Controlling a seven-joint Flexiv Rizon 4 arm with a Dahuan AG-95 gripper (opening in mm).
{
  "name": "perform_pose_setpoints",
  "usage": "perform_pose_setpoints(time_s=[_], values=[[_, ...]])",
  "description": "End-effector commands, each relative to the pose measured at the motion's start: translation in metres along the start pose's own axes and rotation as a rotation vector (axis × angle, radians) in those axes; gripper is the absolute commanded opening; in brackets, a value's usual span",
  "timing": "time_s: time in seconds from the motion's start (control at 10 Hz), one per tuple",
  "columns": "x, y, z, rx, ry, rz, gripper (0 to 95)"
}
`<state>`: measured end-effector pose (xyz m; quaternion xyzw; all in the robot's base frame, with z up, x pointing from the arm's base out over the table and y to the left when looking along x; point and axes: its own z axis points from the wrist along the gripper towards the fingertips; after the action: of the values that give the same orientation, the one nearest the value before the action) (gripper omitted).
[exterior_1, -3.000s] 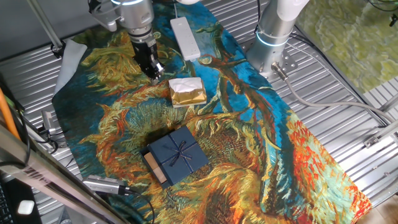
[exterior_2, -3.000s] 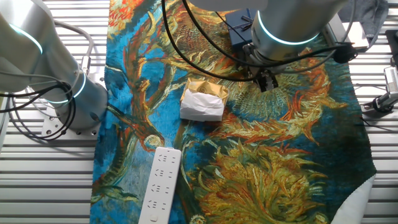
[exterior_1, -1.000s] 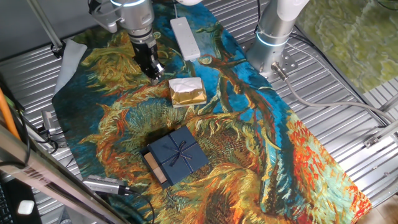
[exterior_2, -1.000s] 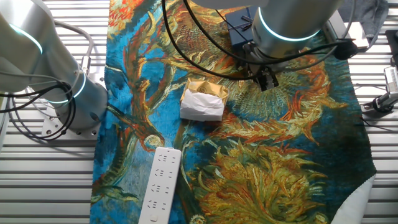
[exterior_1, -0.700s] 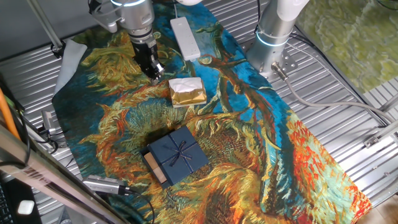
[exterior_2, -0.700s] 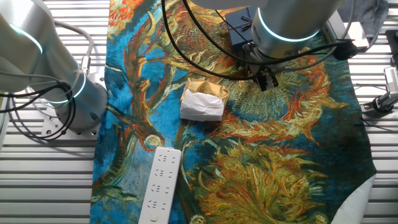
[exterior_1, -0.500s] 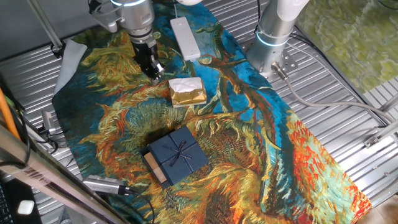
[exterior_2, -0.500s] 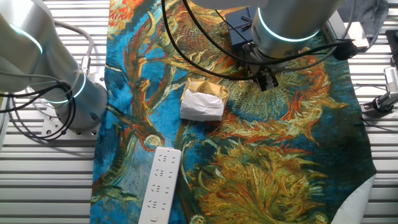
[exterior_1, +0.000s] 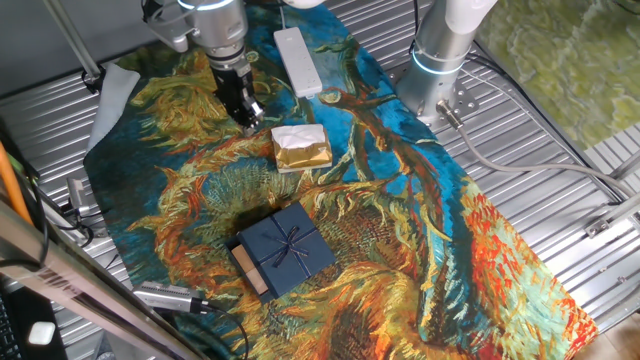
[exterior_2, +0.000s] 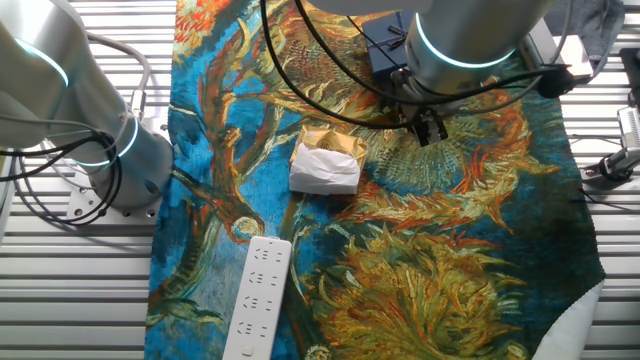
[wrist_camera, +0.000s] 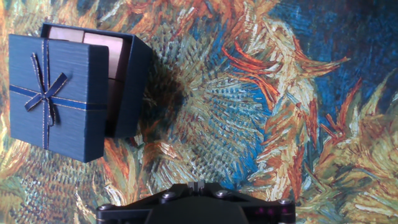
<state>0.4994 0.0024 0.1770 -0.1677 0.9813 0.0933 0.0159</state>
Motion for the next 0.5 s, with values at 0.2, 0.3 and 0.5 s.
perform_pose_setpoints(time_s=[0.2,0.3,0.5], values=[[-0.0001,0.0004,0.0,-0.003,-0.001,0.001,0.0],[-0.0001,0.0004,0.0,-0.001,0.0,0.0,0.0],[-0.0001,0.0004,0.0,-0.001,0.0,0.005,0.0]])
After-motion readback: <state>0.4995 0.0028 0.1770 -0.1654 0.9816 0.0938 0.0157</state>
